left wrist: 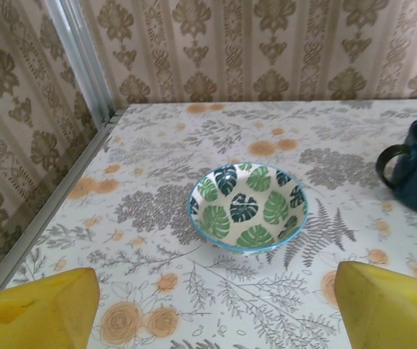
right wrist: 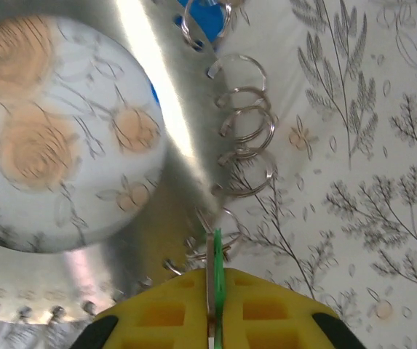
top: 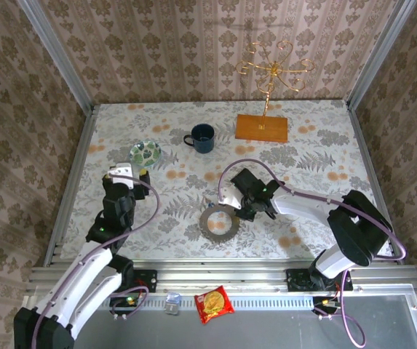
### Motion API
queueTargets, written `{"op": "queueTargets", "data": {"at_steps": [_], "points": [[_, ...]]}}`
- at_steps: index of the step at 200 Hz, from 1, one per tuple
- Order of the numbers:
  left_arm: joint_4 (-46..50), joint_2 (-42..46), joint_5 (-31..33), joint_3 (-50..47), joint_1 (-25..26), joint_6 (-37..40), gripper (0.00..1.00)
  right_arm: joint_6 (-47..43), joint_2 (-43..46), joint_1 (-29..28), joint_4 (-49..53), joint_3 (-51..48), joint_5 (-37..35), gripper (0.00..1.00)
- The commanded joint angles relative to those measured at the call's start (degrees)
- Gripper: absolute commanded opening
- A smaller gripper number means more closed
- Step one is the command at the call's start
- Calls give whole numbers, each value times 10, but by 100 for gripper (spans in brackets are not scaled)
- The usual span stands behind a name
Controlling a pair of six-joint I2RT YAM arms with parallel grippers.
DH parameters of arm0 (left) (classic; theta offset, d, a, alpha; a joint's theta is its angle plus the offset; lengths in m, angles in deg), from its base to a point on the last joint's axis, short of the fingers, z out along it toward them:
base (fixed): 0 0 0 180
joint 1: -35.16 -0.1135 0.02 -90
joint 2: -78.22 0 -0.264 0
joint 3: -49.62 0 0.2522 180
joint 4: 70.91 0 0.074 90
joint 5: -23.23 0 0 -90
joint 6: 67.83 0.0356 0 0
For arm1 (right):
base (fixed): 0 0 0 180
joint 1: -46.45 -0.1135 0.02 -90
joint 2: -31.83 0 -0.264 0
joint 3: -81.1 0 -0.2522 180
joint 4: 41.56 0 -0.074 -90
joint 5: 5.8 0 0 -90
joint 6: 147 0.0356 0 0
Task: Put the keys on the keyring
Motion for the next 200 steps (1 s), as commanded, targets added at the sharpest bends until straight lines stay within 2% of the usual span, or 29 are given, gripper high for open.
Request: {"op": "queueTargets", "data": {"at_steps": [1, 14, 55, 86, 99, 114, 136, 148, 166, 179, 188, 200], "points": [[-2, -11, 6, 0, -16, 19, 89, -45, -11, 4, 34, 7, -80, 16], [-4, -18, 7, -2, -28, 26, 100, -58, -12, 6, 42, 2, -114, 20], [-35, -66, 5, -3, -63, 56, 100, -73, -4, 26, 65, -14, -205, 31], [-100, -123, -21, -15, -86, 92, 100, -7, 67, 63, -3, -32, -167, 45], [-134, -145, -37, -26, -95, 98, 100, 48, 122, 100, -85, -59, -137, 50], [-180, -175, -62, -41, -110, 89, 100, 130, 176, 167, -206, -106, -86, 51], [-246, -232, -83, -50, -128, 83, 100, 210, 211, 261, -443, -213, -21, 53], [-294, -265, -88, -55, -134, 79, 100, 232, 192, 298, -550, -260, -19, 54], [-335, -311, -116, -50, -147, 79, 100, 246, 144, 345, -640, -296, -19, 54], [-354, -333, -137, -45, -153, 87, 100, 302, 116, 385, -731, -319, -1, 54], [-396, -352, -144, -48, -159, 86, 100, 314, 95, 406, -744, -317, 36, 54], [-442, -378, -164, -48, -172, 94, 100, 318, 39, 411, -784, -316, 39, 53]]}}
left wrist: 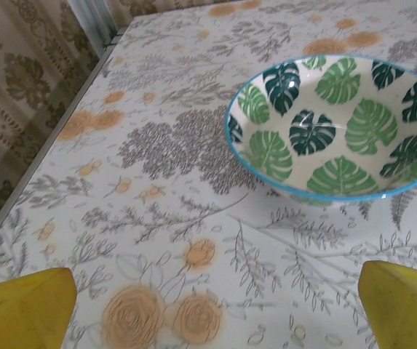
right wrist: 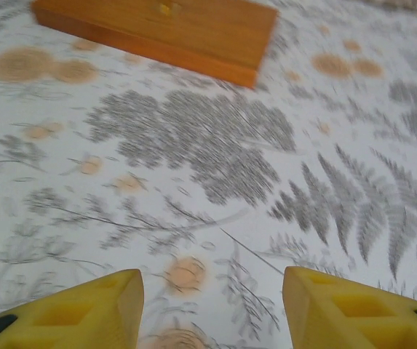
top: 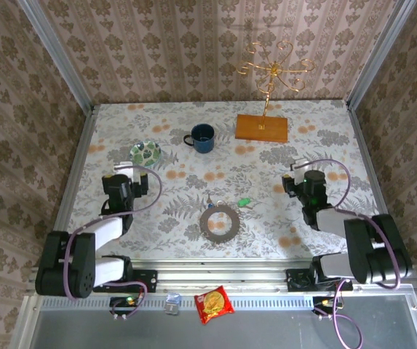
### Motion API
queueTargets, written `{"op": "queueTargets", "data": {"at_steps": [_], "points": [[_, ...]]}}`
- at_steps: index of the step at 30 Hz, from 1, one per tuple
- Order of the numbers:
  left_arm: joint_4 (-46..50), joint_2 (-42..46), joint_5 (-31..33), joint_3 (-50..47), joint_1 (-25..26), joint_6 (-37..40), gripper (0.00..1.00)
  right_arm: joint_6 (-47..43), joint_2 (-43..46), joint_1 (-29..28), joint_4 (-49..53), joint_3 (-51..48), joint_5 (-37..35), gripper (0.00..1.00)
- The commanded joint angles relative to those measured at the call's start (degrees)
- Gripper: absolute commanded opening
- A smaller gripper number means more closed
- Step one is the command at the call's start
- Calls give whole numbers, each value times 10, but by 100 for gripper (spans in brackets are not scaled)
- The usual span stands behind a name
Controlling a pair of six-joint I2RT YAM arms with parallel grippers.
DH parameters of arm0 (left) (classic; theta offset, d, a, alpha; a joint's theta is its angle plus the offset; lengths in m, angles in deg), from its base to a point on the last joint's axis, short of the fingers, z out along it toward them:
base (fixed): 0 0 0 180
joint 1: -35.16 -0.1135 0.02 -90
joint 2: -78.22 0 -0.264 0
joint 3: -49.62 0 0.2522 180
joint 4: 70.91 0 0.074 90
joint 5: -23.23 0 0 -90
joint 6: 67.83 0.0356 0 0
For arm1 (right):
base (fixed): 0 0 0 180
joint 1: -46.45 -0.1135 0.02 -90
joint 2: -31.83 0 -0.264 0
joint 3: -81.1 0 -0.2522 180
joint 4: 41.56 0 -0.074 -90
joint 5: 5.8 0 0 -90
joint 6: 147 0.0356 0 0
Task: Put the keys on the keyring
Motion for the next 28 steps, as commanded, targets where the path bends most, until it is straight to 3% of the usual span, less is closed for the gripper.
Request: {"op": "queueTargets", "data": {"at_steps": [1, 3, 5, 9, 11, 16, 23, 26, 27, 28], "points": [[-126, -36, -52, 3, -20, 18, 100, 67, -69, 23, -193, 1, 52, 53], [-126, -53, -63, 14, -29, 24, 100, 72, -106, 24, -246, 1, 49, 53], [-181, -90, -78, 8, -41, 27, 100, 76, -79, 28, -150, 26, 50, 54], [-306, -191, -70, -2, -53, 17, 100, 76, -92, 30, -107, 59, 58, 57], [-202, -162, -51, 25, -61, -11, 100, 85, -91, 34, -99, 62, 50, 58], [-198, -177, -60, 41, -34, 37, 100, 86, -92, 34, -100, 62, 45, 64], [-148, -176, -131, 67, -61, 26, 100, 86, -94, 34, -99, 64, 46, 69], [-143, -175, -141, 69, -66, 23, 100, 86, -93, 34, -100, 63, 46, 76], [-146, -175, -141, 67, -66, 22, 100, 86, -92, 34, -100, 64, 45, 97], [-150, -174, -140, 65, -67, 23, 100, 86, -92, 34, -101, 62, 46, 100]]}}
